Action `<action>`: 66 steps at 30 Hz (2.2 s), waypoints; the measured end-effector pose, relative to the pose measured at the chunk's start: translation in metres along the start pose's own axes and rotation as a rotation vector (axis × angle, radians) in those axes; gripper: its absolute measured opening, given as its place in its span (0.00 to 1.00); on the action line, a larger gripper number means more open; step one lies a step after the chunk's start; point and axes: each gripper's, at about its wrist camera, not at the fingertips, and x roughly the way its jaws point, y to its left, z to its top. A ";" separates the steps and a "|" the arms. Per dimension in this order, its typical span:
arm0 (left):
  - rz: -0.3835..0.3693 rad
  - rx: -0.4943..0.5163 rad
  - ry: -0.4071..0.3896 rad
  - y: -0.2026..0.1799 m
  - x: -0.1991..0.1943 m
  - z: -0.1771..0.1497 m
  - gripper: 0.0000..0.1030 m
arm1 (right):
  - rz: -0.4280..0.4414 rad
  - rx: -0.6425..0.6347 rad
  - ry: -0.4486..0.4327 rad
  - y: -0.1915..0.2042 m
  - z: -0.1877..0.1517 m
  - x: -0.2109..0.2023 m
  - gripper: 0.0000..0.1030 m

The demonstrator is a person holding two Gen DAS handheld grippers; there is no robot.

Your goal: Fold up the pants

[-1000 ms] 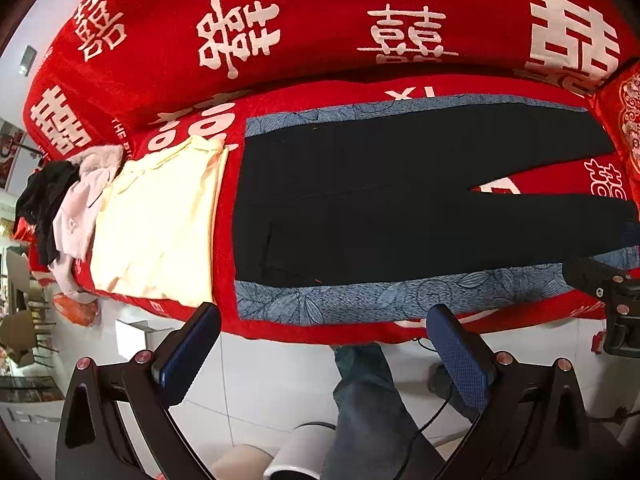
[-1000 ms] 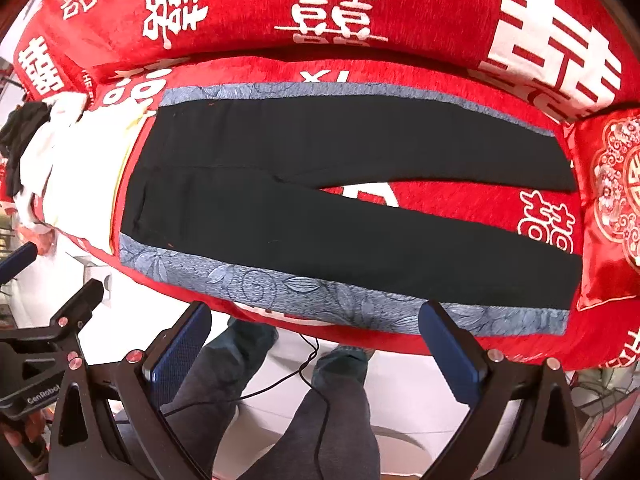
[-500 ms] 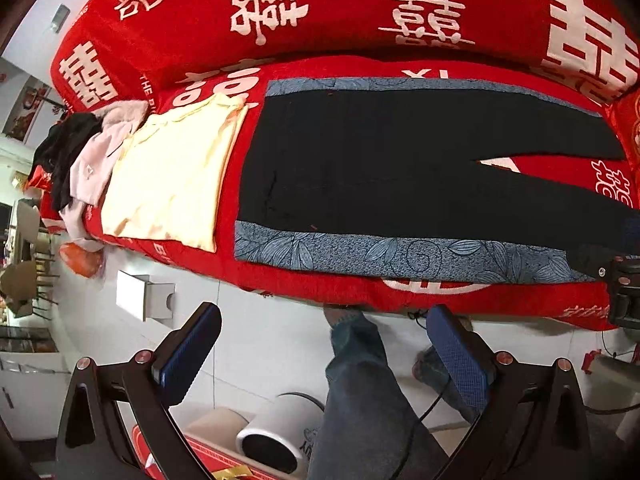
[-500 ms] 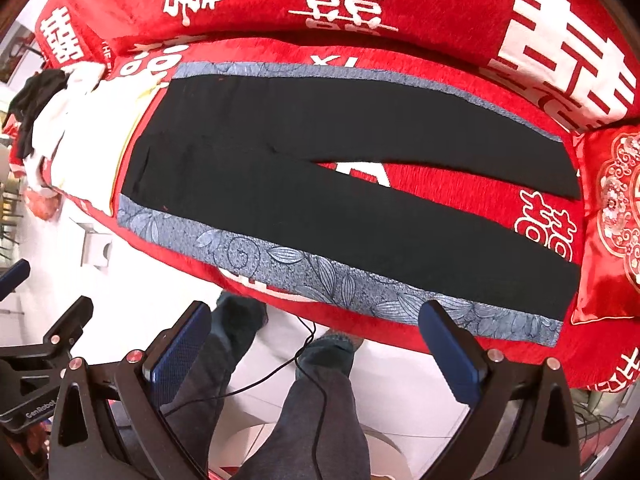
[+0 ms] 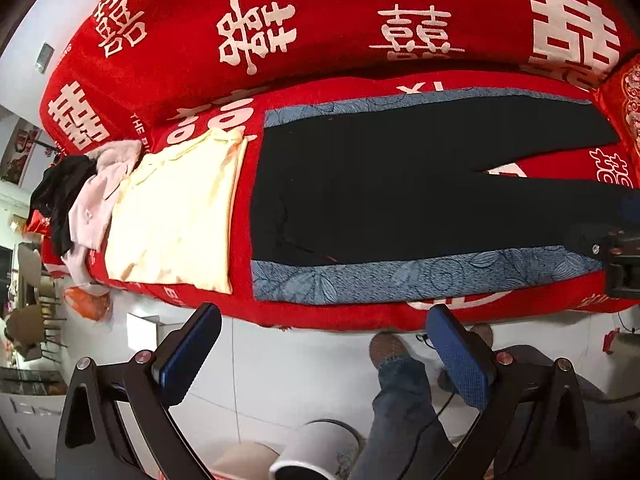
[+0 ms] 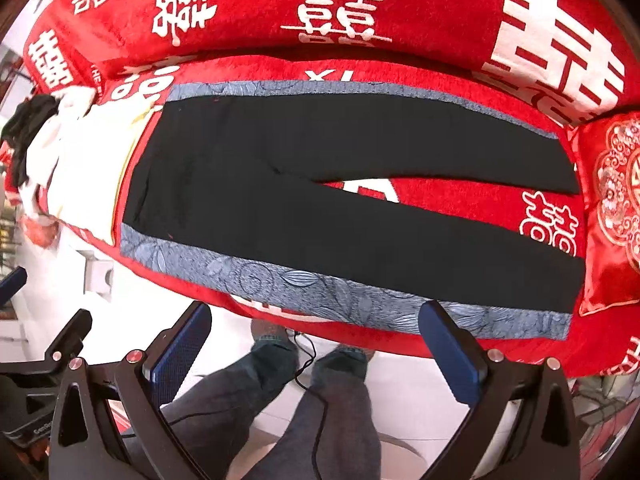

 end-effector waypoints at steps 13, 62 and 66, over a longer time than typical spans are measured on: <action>-0.055 0.048 0.021 0.030 0.027 0.000 1.00 | 0.004 0.121 0.047 0.024 -0.010 0.021 1.00; -0.751 -0.626 0.161 0.081 0.241 -0.057 1.00 | 0.966 0.599 0.000 -0.021 -0.031 0.228 0.20; -0.778 -0.681 0.148 0.084 0.246 -0.047 1.00 | 1.020 0.547 -0.021 -0.020 -0.024 0.202 0.19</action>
